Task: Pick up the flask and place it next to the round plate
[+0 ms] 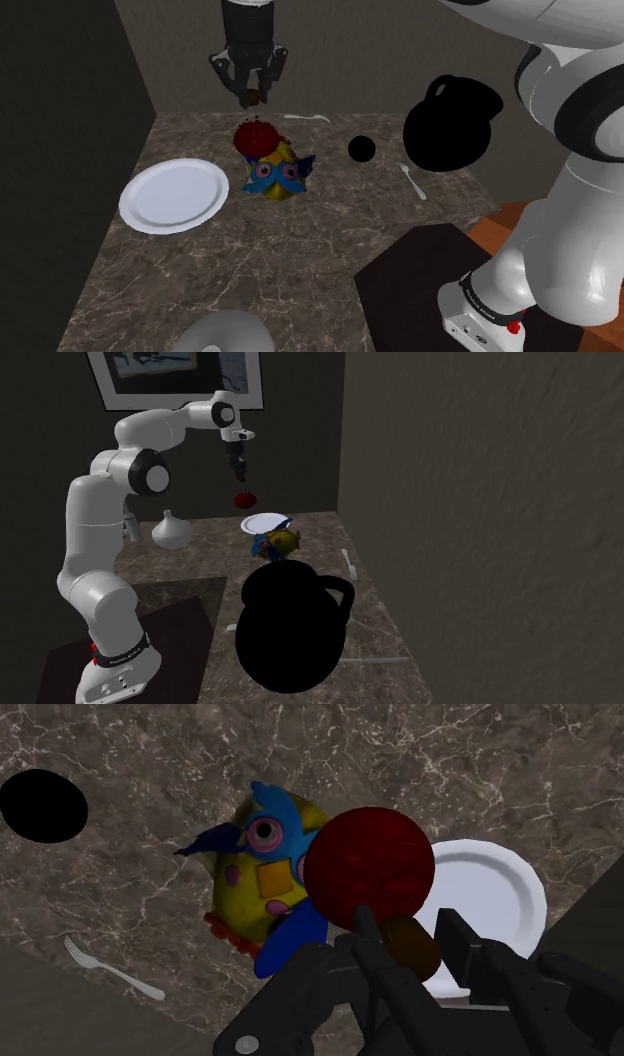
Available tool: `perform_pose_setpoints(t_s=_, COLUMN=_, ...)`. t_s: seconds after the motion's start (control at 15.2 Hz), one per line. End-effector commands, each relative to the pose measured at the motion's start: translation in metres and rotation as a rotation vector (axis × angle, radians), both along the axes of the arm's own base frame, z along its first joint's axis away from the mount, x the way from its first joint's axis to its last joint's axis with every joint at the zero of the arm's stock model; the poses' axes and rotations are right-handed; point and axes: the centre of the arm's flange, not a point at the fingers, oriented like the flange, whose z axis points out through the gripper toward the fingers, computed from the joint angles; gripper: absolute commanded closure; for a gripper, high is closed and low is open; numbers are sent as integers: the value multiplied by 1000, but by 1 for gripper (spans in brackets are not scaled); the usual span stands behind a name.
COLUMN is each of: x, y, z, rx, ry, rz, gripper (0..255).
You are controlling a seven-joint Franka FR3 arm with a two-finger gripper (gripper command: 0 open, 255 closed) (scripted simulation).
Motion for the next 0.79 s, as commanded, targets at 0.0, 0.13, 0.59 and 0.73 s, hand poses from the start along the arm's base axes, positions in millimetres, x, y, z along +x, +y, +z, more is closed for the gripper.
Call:
perform_pose_setpoints(t_s=0.0, x=-6, y=25, z=1, rx=0, ry=0, rz=-2, gripper=255)
perform_pose_setpoints(t_s=0.13, x=-11, y=51, z=1, rx=0, ry=0, rz=-2, gripper=255)
perform_pose_setpoints(t_s=0.59, x=-12, y=54, z=-31, rx=0, ry=0, rz=-2, gripper=255)
perform_pose_setpoints(t_s=0.73, x=-12, y=54, z=-41, rx=0, ry=0, rz=-2, gripper=255)
